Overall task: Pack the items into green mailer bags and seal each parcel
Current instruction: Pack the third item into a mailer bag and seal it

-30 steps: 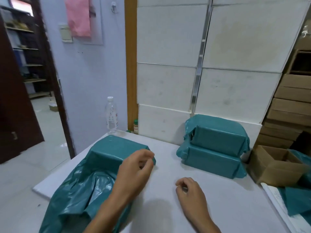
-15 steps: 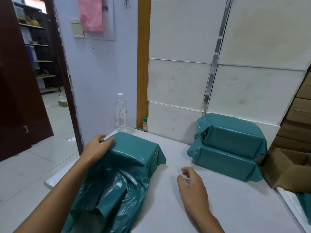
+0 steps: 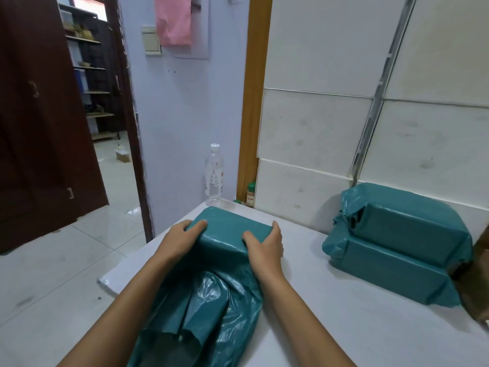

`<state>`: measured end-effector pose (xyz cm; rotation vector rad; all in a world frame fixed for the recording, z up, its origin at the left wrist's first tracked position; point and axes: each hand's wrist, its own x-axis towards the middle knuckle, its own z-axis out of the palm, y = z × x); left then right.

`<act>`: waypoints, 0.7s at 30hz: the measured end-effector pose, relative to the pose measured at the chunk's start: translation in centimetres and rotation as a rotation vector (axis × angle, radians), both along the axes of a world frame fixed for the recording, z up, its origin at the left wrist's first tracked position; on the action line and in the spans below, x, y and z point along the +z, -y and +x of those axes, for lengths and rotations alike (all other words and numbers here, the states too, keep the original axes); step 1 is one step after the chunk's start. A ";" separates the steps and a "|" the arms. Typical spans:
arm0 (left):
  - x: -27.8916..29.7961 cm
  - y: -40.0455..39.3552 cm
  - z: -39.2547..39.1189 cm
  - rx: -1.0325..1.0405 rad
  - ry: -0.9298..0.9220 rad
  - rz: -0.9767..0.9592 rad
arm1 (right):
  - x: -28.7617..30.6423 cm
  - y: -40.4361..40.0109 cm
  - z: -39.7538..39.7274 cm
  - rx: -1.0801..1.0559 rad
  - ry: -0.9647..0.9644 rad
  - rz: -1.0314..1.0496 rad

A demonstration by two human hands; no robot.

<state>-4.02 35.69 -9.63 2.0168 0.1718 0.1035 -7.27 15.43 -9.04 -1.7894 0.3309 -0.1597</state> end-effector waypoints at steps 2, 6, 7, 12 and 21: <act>-0.1 -0.1 0.1 -0.017 -0.004 -0.014 | -0.4 -0.2 -0.1 -0.069 -0.016 0.087; -0.1 0.5 0.0 -0.031 0.001 -0.020 | -1.1 -0.2 0.3 -0.015 -0.026 0.308; -0.1 0.7 0.0 -0.027 0.005 -0.021 | -0.9 -0.2 0.0 0.014 -0.039 0.352; -0.3 1.5 -0.5 -0.043 -0.013 -0.023 | -0.6 0.8 -0.8 0.042 -0.064 0.412; 0.6 5.9 -2.0 -0.089 0.000 -0.031 | 0.9 4.9 -2.7 -0.035 -0.044 0.367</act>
